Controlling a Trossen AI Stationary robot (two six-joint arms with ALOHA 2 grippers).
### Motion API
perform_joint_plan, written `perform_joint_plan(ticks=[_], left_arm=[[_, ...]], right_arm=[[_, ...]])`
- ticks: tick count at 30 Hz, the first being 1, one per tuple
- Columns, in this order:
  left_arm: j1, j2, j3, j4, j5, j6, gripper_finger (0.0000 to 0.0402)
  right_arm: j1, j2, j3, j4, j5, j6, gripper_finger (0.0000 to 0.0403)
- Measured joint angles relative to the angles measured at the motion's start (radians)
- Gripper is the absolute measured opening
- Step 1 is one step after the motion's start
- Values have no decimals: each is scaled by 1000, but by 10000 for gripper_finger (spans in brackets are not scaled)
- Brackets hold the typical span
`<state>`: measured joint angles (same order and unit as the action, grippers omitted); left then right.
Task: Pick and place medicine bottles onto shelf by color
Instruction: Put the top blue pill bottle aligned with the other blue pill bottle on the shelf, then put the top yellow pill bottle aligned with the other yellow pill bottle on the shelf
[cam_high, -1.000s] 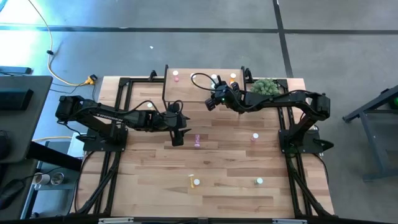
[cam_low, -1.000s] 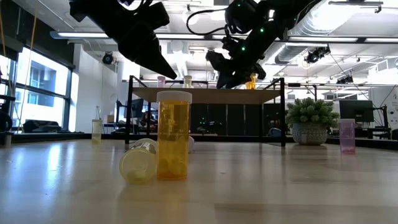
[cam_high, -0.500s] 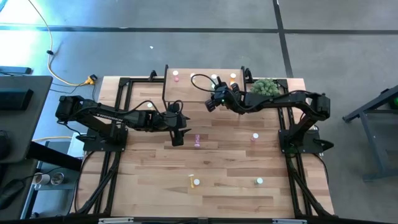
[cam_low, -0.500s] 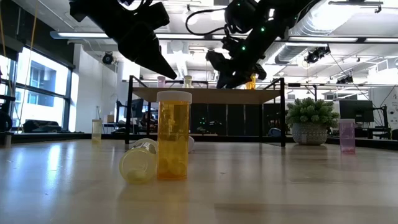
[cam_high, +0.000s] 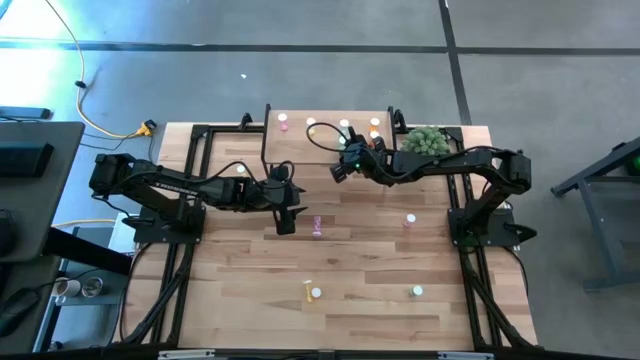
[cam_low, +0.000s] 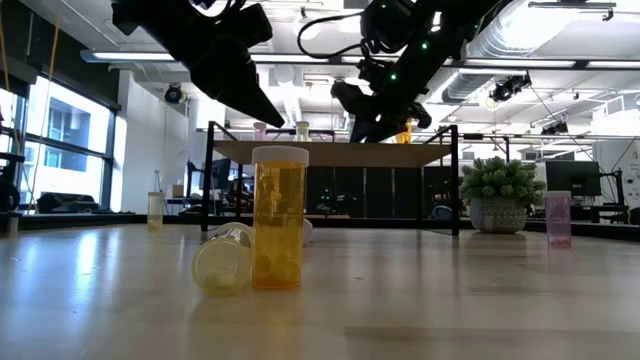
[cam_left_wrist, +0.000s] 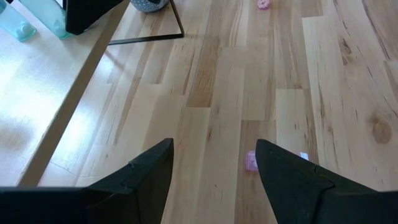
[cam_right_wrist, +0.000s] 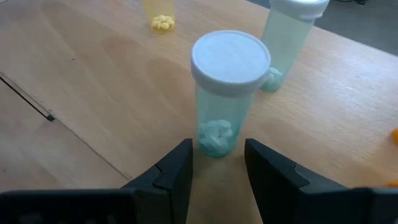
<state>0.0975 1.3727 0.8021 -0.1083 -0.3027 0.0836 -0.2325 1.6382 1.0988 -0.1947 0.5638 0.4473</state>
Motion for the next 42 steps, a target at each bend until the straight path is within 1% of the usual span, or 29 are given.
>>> perform_joint_plan(ticks=[22, 29, 35, 42], left_arm=[[0, 0, 0, 0, 0, -1, 216], [0, 0, 0, 0, 0, -1, 216], [0, 0, 0, 0, 0, -1, 216], [0, 0, 0, 0, 0, -1, 216]], right_arm=[[11, 0, 0, -12, 42, 15, 138], [24, -20, 0, -68, 45, 50, 138], [51, -53, -2, -115, 76, 50, 138], [65, -58, -2, -115, 73, 50, 138]])
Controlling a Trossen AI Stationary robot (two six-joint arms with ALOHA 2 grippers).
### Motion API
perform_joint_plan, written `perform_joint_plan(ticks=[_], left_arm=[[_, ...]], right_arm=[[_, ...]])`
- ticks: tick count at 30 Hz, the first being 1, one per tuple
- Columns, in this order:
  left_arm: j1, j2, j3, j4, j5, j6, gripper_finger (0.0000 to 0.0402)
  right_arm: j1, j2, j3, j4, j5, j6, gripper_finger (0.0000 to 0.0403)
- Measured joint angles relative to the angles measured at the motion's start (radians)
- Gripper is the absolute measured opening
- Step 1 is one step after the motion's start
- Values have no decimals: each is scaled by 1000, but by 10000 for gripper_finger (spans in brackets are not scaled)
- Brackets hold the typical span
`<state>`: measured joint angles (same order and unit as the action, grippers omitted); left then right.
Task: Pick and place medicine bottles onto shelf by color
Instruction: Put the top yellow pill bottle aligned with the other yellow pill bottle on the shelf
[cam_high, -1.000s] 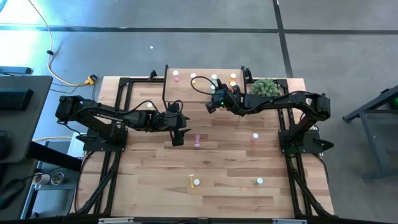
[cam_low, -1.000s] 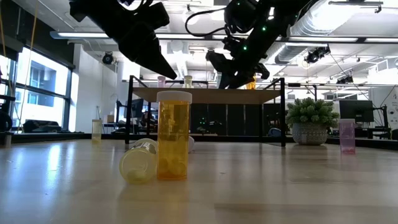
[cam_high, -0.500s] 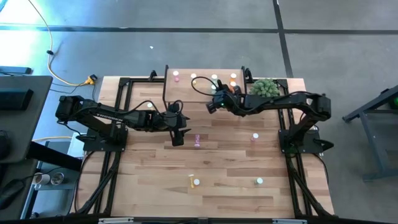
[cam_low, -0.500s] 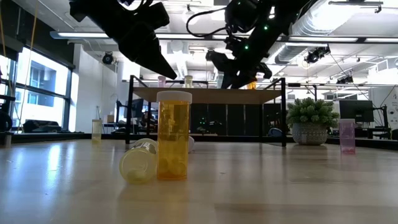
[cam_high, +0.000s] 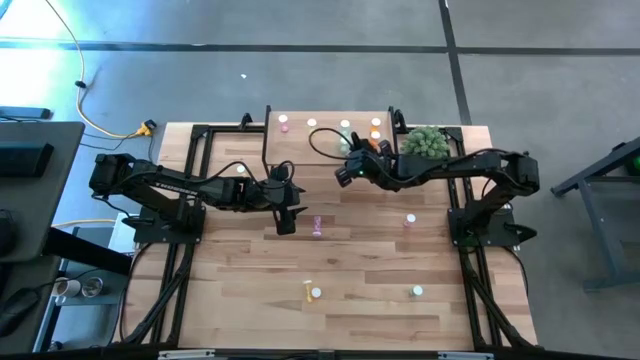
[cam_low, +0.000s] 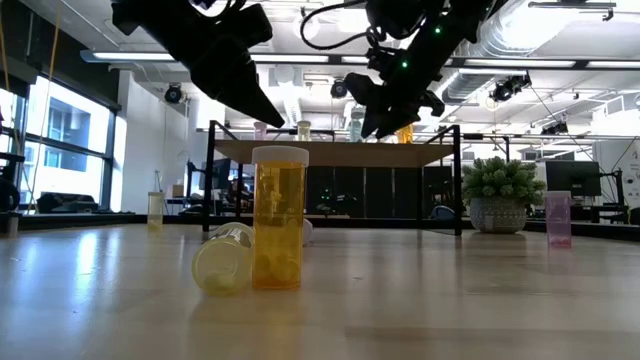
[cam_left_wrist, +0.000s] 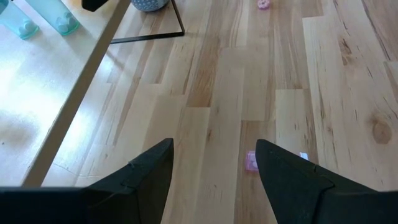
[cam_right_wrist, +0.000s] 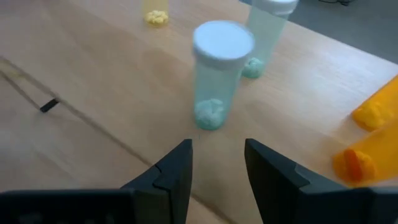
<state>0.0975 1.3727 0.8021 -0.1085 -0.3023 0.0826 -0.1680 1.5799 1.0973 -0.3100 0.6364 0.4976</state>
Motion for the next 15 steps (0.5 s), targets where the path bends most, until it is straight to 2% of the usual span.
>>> perform_joint_plan(ticks=[8, 15], left_arm=[[0, 0, 0, -2, 0, 0, 216], [0, 0, 0, -3, -15, 0, 216]], right_arm=[[36, -26, 0, -57, -1, 53, 138], [60, -129, 0, -126, -9, 97, 138]])
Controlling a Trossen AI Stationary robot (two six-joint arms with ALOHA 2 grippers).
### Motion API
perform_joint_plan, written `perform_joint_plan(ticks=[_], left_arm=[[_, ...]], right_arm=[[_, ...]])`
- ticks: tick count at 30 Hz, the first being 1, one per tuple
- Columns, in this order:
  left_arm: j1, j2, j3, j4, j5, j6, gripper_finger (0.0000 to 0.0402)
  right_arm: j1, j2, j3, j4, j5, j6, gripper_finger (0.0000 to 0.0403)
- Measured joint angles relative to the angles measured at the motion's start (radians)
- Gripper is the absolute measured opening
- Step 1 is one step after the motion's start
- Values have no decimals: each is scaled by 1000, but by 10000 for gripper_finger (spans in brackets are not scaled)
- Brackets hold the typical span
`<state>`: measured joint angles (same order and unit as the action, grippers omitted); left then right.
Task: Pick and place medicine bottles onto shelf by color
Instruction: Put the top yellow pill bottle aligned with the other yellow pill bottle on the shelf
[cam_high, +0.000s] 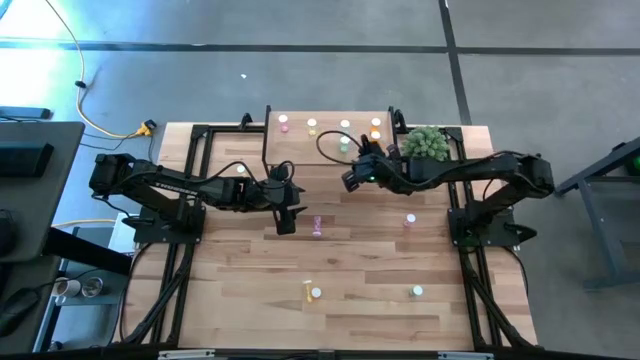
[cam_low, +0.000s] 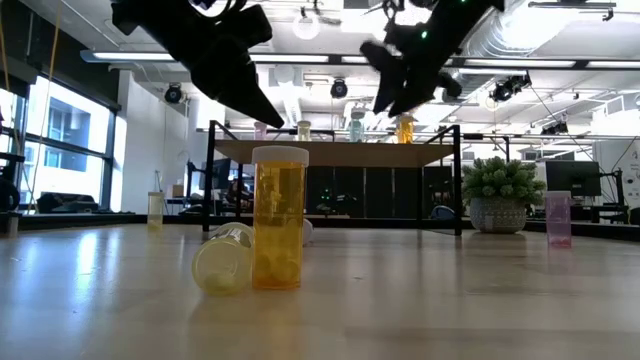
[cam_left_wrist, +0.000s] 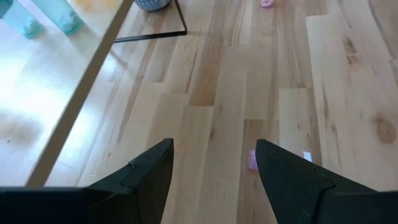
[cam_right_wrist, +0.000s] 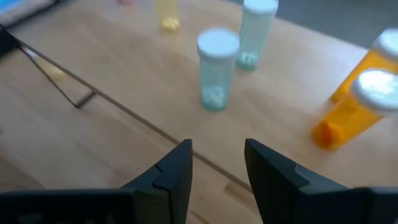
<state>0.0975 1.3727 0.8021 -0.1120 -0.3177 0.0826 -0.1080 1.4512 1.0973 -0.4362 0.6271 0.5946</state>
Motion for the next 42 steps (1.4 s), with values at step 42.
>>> perform_joint_plan(ticks=[42], left_arm=[[-133, -365, 0, -711, -184, -453, 216]], right_arm=[[116, -280, 2, 0, -212, -228, 138]])
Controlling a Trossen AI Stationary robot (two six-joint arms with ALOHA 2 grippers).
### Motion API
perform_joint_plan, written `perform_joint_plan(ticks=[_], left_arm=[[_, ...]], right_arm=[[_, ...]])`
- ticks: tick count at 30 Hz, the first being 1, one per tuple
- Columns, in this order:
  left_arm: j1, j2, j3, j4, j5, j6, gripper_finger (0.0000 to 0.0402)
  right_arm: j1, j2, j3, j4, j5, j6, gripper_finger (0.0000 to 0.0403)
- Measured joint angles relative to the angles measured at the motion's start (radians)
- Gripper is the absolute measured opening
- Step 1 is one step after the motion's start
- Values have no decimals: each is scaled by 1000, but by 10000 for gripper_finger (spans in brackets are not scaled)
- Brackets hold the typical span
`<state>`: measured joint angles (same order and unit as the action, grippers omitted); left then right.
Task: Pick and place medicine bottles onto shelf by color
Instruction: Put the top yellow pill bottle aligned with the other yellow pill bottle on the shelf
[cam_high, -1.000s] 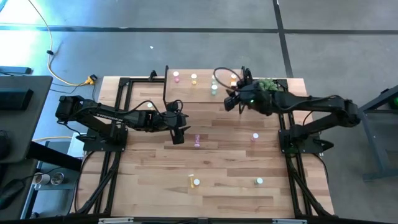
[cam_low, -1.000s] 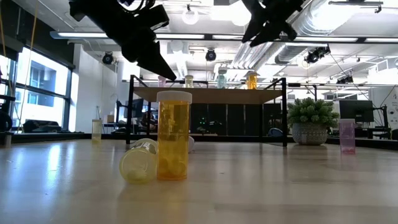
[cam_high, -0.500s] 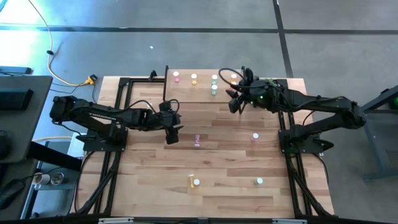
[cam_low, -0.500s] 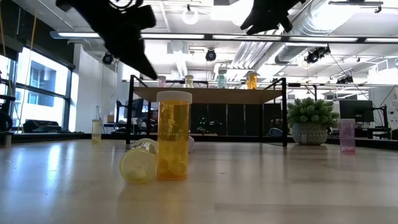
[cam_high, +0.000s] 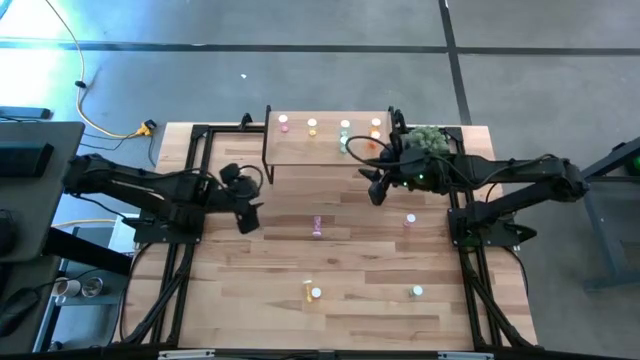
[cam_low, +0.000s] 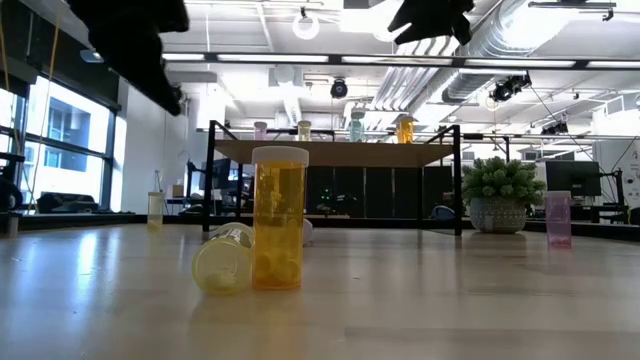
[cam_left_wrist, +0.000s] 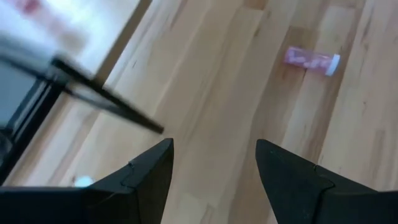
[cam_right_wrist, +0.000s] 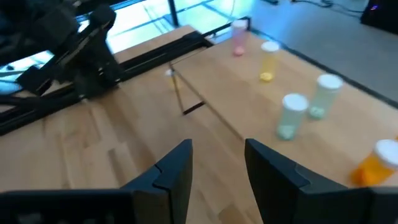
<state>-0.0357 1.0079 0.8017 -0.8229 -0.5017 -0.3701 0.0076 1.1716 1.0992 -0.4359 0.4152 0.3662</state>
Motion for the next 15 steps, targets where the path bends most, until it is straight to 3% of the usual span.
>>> perform_joint_plan(ticks=[7, 15], left_arm=[[-97, -96, -76, -49, -34, -175, 216], [-248, -162, -249, -45, -273, -522, 216]], right_arm=[[69, 45, -2, -8, 1, 52, 138], [114, 109, -2, -8, 1, 82, 138]])
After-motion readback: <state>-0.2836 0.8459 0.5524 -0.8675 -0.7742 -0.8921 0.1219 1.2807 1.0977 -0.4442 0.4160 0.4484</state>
